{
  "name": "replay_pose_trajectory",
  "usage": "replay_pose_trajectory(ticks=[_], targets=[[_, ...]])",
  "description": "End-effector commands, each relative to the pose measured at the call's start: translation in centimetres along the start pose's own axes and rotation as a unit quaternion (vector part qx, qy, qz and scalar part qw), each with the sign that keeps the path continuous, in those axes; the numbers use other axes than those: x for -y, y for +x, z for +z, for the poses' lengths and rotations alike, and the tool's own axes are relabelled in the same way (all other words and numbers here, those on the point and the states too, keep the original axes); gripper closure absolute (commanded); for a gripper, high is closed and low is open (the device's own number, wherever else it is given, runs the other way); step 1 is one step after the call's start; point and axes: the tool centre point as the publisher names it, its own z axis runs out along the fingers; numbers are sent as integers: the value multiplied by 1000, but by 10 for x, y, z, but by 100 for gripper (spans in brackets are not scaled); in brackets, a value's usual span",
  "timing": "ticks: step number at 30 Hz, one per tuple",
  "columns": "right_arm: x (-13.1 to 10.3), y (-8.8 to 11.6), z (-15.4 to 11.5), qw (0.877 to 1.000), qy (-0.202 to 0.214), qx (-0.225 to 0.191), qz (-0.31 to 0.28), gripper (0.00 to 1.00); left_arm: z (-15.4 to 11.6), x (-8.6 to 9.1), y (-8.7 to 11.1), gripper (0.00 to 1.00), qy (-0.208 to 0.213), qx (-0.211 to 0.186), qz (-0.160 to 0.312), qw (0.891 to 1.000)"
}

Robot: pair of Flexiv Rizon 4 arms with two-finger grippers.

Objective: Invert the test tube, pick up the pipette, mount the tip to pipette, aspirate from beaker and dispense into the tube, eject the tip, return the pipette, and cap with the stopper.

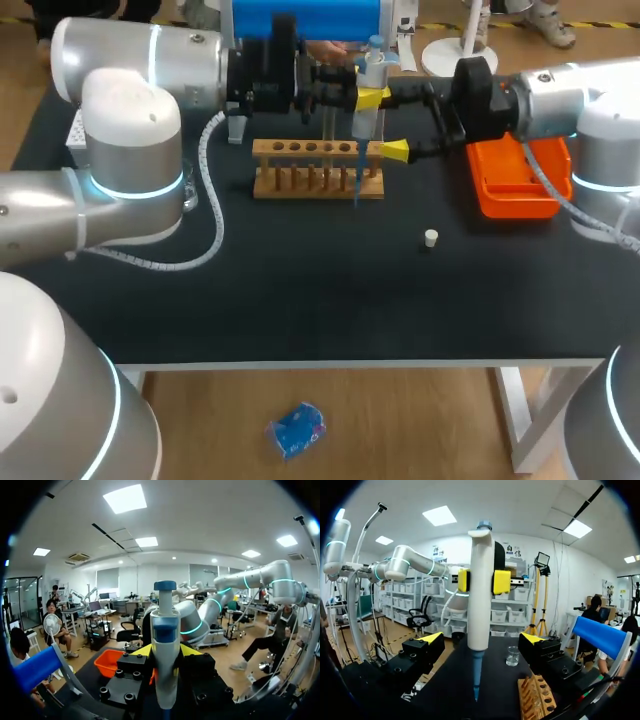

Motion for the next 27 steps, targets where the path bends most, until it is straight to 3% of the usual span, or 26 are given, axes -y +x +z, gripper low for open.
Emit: replay_pose_trajectory(ticks=[1, 20, 23, 27], targets=[[-2, -2, 4, 1000, -2, 2, 5, 0, 2, -5, -1, 100, 11, 6, 2, 1000], [-3, -12, 23, 999, -14, -6, 32, 0, 4, -11, -7, 100, 11, 13, 2, 1000], [-3, -12, 23, 999, -14, -6, 32, 7, 5, -13, -8, 100, 11, 13, 1, 1000], [-3, -11, 23, 999, -15, -5, 30, 27, 5, -15, -10, 100, 10, 14, -2, 1000]])
